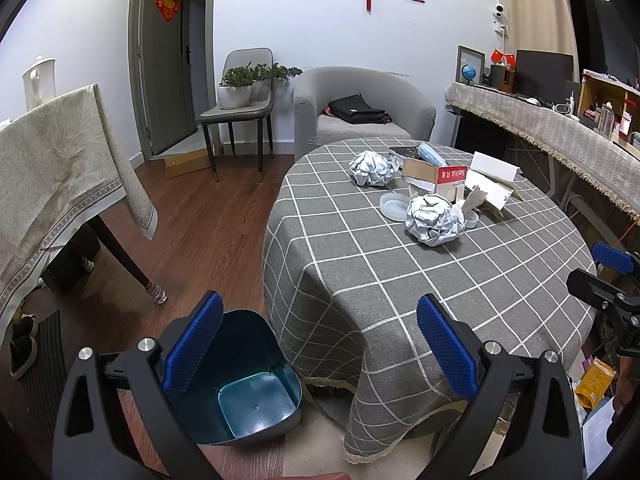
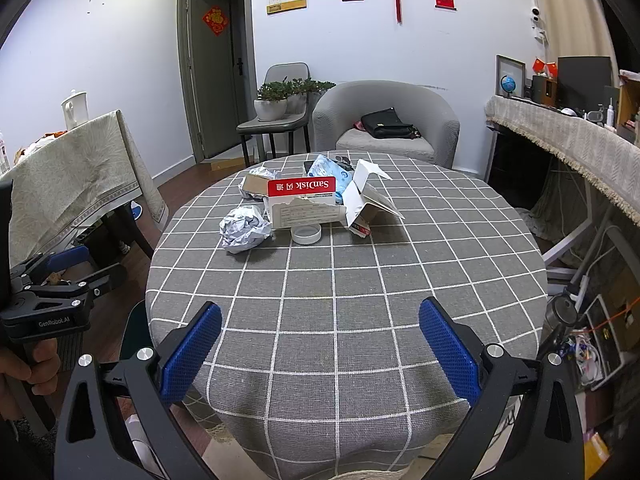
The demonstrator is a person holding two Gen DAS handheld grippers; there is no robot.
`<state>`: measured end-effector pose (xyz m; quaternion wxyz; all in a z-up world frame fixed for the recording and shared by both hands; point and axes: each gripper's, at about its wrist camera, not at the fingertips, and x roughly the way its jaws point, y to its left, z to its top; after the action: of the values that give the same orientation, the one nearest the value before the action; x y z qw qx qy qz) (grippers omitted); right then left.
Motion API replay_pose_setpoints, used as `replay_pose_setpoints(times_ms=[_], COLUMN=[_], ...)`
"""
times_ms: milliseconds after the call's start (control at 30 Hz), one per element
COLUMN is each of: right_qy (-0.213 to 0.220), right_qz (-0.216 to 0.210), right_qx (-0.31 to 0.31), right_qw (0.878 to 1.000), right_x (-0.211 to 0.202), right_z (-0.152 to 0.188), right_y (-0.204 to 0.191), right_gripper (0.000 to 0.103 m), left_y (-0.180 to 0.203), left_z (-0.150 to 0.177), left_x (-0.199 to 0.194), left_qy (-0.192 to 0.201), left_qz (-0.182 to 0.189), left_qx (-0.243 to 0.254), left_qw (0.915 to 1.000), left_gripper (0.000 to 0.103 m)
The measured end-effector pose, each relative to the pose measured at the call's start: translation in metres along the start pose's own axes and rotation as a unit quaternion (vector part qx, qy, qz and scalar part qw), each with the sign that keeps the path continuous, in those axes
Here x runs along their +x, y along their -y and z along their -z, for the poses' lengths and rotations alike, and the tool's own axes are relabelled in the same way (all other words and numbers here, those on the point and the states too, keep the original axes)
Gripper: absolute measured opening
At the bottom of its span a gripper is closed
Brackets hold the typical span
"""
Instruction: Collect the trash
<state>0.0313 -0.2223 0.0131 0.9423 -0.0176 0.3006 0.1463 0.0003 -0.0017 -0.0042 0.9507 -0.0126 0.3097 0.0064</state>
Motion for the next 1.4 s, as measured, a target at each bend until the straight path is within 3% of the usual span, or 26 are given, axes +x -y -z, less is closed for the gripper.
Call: replay_pose_setpoints(times_ms=[433,1033,1233,1400], right_qy=[-0.004,-0.007,-0.009,-0.013], right_qz=[0.000,-0.034,-0.045,-0.054], right_qx=[0.004,0.038,0.050,0.056], right_qw=[1.000,0.999,0.998,0.997], right_x=[0.002,0.012,0.022,0.033], right_z=[-0.002,-0.021,-0.034,-0.043], right_y=[0.003,0.024,0.032,0.036], right_gripper=[0.100,0.093,0.079,0.073], left_y=[0.003,0.027,0.028,0.031], left_z=[-0.003,-0.019,-0.027,-0.032], left_x=[-0.003,0.016,0.034,0.046], left_qy=[0.001,0.001,-0.012,-0.023], left_qz=[0.007,0.085,0.116,0.145], left_qx=[0.008,0.045,0.037,0.035], left_qw=[0.9999,0.9953,0.9926,0.9886], left_gripper=[0.099,0.099,0.083,0.072])
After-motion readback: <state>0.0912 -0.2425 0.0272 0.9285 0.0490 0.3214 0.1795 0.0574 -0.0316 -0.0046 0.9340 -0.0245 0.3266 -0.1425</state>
